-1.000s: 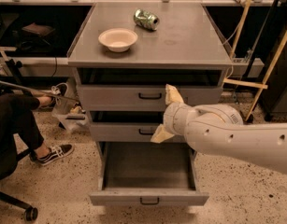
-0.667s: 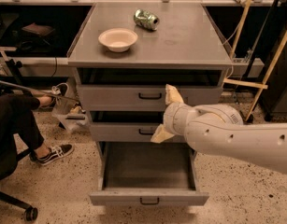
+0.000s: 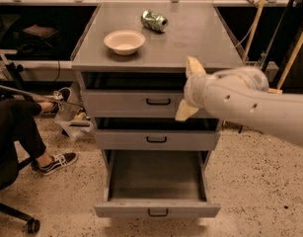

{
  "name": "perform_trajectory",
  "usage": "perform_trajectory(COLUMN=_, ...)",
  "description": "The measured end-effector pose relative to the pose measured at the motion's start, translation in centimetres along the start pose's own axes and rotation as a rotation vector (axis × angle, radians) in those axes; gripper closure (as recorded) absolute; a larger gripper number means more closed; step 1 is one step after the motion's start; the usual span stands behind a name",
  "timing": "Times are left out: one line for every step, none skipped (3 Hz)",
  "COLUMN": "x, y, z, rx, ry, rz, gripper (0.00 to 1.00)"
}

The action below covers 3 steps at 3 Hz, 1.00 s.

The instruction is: Open bottom drawer

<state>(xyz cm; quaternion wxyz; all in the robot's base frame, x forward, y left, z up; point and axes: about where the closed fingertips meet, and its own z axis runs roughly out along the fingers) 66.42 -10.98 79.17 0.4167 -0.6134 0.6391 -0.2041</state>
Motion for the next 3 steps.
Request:
perform_trajectory(x=-1.4, y=-8.8, z=-2.6, rx=0.098, ry=0.041, rz=-0.018, gripper=0.0)
perform_trajectory(x=-5.7, y=-15.1, z=-7.4, rx=0.208, ry=0.023, rz=-0.012, gripper=0.0)
perform_trajectory(x=-7.5, y=-15.1, z=-7.4, rx=0.218, ry=0.024, rz=-0.027, gripper=0.0)
